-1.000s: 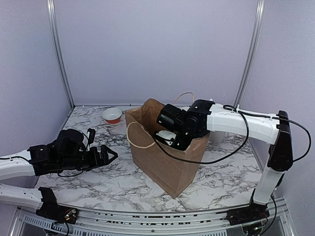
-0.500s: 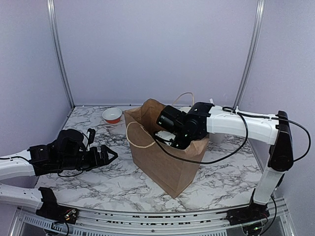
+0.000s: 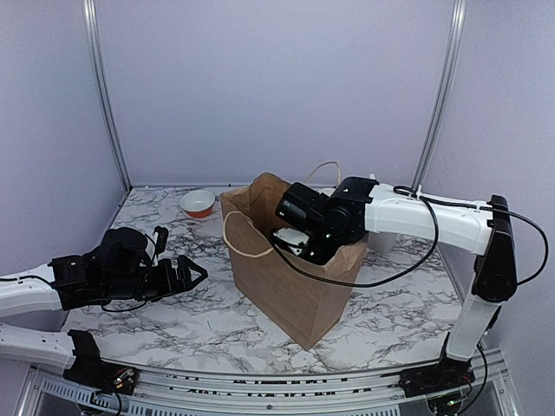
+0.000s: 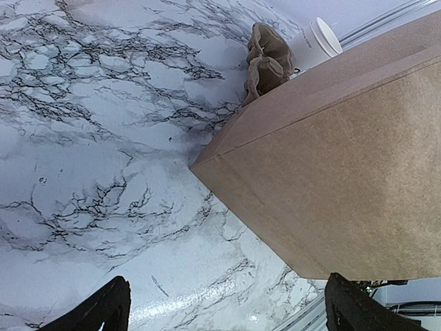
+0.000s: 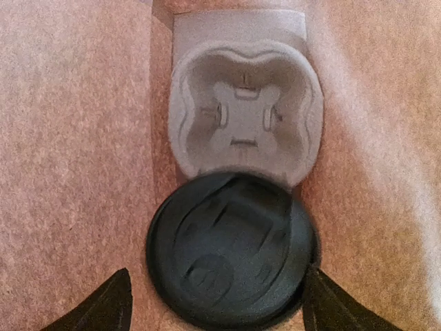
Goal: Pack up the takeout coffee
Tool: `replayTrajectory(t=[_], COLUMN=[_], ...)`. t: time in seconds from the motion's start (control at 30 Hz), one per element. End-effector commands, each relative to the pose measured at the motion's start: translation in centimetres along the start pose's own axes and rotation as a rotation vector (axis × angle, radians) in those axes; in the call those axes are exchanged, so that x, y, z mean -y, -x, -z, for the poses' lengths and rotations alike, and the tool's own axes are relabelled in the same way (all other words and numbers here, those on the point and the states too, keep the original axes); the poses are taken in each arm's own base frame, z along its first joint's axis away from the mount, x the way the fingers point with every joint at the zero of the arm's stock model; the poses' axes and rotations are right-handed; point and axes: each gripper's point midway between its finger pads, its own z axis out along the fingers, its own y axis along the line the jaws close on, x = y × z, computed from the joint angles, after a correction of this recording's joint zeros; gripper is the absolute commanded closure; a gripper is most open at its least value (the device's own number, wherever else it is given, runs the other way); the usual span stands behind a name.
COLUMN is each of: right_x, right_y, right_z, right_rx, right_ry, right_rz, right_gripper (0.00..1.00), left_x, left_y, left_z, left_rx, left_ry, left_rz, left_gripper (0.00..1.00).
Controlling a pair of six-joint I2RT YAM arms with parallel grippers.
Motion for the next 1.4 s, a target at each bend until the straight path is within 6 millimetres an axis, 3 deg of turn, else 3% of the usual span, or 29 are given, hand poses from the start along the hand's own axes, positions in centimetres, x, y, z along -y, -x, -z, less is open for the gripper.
replayTrajectory(t=[0.0, 0.7, 1.37], right_x=[-0.6, -0.6, -0.5], right_y=[0.5, 2.0, 5.2], right_z=[1.4, 5.2, 11.5], right_rx=[0.014, 0.086, 0.267], right_ry=[0.01, -0.023, -0.049], right_rz=[-0.007, -0.012, -0.042], right_gripper=[0.16, 0.09, 0.09], left_x=[1.1, 1.4, 3.3], left_y=[0.9, 1.2, 2.8], left_z=[0.5, 0.5, 1.2], left_rx=[0.025, 0.03, 0.057], left_ry=[-0.041, -0.043, -0.072], left_rz=[-0.008, -0.015, -0.043], left_gripper=[0.01, 0.01, 0.01])
